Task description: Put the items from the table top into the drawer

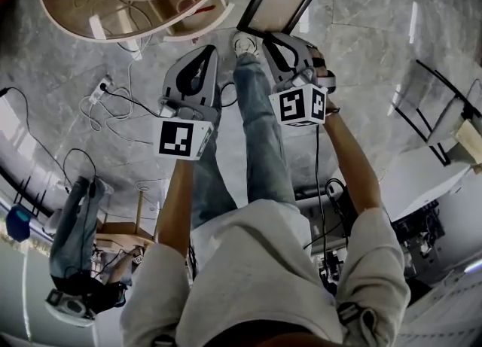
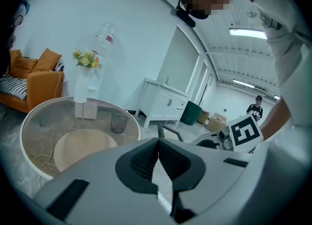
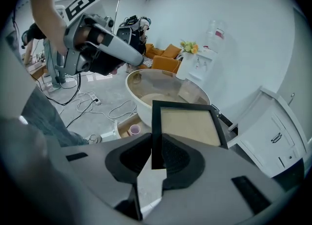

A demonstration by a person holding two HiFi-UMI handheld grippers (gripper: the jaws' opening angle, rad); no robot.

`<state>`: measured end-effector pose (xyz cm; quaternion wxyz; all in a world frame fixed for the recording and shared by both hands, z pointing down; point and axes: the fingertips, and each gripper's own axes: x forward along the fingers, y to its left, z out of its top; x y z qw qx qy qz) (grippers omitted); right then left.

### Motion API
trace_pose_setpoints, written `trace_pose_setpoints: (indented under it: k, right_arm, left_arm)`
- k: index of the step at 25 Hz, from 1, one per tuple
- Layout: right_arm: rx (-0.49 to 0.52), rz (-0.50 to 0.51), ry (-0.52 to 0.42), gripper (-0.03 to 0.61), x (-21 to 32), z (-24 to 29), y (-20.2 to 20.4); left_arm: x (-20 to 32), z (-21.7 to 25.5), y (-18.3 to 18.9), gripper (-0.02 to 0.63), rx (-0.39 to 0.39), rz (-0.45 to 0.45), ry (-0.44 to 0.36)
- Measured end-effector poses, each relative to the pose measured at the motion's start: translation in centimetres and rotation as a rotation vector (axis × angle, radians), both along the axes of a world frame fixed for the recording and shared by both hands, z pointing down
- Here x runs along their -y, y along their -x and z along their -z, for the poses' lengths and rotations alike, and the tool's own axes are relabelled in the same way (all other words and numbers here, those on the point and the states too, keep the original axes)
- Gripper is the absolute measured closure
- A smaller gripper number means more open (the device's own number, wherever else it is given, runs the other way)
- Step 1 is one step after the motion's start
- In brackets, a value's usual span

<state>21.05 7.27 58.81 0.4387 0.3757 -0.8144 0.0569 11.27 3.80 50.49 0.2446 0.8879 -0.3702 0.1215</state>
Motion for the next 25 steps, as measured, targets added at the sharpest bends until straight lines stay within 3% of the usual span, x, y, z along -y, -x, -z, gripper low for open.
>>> trace_pose_setpoints:
  k: [6,13,19,25]
  right_arm:
    - [-0.006,-0.057,0.040,0.495,-1.8,-1.8,-1.6]
    - [-0.012,-0.057,0.114,0.495,-4.0,-6.0,-1.1]
    - [-0.010,0.029,0.169,0.494,-4.3,-9.9,2.1]
    - [-0.030,0.183,0.217,0.494,-3.8,-13.4,5.8]
  left_arm:
    - [-0.5,-1.9,-1.4,0.598,0.030,-0.086,-0.005]
    - [-1.1,-3.9,-1.1,0.598,0.004,-0.049,0.046]
    - [-1.4,-6.3,2.8,0.598,0.031,0.024,0.058]
    - [-1.8,-8.1,7.2,0.598,0.053,0.134,0.082]
